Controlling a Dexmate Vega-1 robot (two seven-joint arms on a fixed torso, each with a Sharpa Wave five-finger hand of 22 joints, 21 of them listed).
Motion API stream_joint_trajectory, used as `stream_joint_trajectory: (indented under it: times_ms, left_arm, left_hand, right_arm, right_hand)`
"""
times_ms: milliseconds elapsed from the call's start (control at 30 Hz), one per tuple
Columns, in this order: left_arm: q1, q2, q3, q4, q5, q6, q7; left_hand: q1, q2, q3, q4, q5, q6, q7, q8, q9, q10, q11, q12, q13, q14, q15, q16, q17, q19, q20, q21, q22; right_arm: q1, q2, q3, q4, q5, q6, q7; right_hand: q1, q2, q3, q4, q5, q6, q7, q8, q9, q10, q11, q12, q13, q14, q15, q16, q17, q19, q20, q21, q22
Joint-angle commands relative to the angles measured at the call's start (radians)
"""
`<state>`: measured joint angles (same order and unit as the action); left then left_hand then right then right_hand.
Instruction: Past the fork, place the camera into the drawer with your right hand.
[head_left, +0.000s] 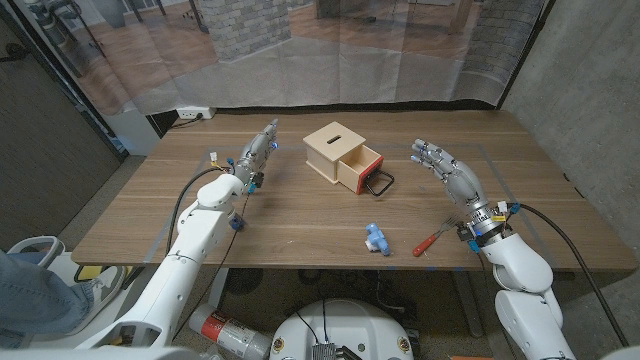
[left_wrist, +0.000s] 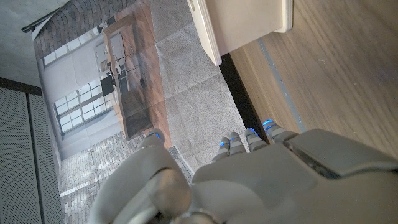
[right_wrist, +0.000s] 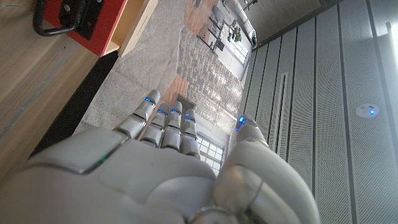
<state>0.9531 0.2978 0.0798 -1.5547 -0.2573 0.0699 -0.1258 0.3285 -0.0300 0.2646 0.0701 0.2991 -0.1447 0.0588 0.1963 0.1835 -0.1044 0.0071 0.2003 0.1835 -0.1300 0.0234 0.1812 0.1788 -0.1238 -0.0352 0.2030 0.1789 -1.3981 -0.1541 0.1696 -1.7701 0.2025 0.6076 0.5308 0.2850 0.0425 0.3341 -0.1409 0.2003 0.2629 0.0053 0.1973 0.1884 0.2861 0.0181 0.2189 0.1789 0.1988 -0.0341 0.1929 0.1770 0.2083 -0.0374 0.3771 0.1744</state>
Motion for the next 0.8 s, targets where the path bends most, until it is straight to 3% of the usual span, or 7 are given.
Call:
stream_joint_trajectory:
  times_ms: [33, 800]
  left_arm:
    - [0.019, 0.001, -0.004, -0.018, -0.003, -0.001, 0.01]
    - [0.008, -0.004, -0.002, 0.014, -0.016, -0.018, -0.005]
  left_hand:
    - [0.003, 0.007, -0.002, 0.002, -0.005, -0.001, 0.0, 0.0, 0.003, 0.003, -0.002, 0.002, 0.003, 0.002, 0.005, 0.006, 0.002, -0.01, -0.005, 0.0, 0.003]
    - [0.004, 0.009, -0.005, 0.002, -0.007, -0.001, 0.0, -0.001, 0.003, 0.003, -0.002, 0.002, 0.003, 0.002, 0.005, 0.005, 0.002, -0.011, -0.004, 0.0, 0.003]
  right_arm:
    - [-0.036, -0.003, 0.005, -0.027, -0.005, 0.026, 0.008]
    - [-0.068, 0.008, -0.012, -0.036, -0.057, 0.09, -0.007]
  right_hand:
    - [0.008, -0.002, 0.0, -0.006, 0.005, 0.004, -0.006, 0.007, 0.002, 0.007, -0.007, 0.003, 0.005, 0.009, 0.001, -0.001, 0.003, 0.01, -0.044, -0.003, 0.002]
    - [0.018, -0.008, 0.002, -0.01, 0.008, 0.008, -0.012, 0.006, 0.002, 0.01, -0.012, 0.002, 0.005, 0.01, 0.0, -0.004, 0.002, 0.015, -0.045, -0.014, 0.002]
